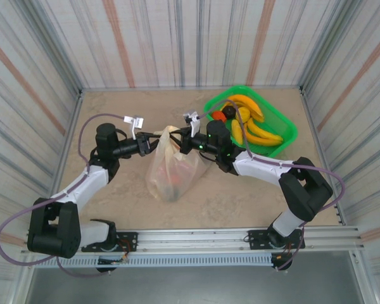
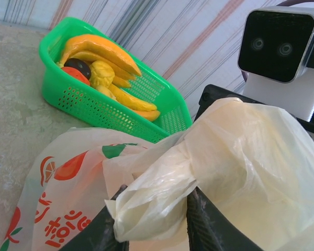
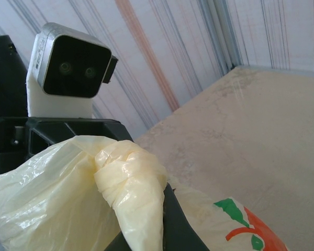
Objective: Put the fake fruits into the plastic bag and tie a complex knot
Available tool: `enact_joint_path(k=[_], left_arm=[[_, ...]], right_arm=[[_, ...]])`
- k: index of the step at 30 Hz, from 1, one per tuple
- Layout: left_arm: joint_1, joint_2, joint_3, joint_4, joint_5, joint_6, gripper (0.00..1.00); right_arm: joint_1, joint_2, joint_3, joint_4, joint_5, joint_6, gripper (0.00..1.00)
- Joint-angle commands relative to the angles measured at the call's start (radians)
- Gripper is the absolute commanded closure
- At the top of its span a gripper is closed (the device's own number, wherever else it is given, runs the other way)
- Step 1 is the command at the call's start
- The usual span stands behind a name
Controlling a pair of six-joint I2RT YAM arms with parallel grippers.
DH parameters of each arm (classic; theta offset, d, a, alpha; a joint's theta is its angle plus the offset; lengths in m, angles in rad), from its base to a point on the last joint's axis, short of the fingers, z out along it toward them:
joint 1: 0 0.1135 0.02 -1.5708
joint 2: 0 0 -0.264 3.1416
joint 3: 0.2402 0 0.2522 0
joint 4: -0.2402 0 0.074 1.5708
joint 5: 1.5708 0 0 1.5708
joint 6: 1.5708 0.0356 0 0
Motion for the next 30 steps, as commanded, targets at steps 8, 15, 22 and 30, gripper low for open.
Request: enact_joint_path(k=[8, 15, 22, 30], left_arm=[[-0.009, -0.023, 0.03, 0.007, 0.024, 0.024, 0.89], [-0.009, -0.026, 0.029, -0.006, 0.019, 0.034, 0.99], [-0.013, -0.025, 0.029, -0.003, 0.022, 0.031, 1.0], [-0.017, -0.026, 0.03, -0.003, 0.024, 0.034, 1.0]], right_arm=[[0.009, 0.008, 0.003, 0.017, -0.017, -0.004, 1.0], [0.008, 0.007, 0.002, 0.013, -0.011, -0.003, 1.0], [0.009, -0.002, 0.003, 0.01, -0.006, -0.003, 0.94], [0.005, -0.021, -0.003, 0.003, 0.009, -0.011, 0.77]])
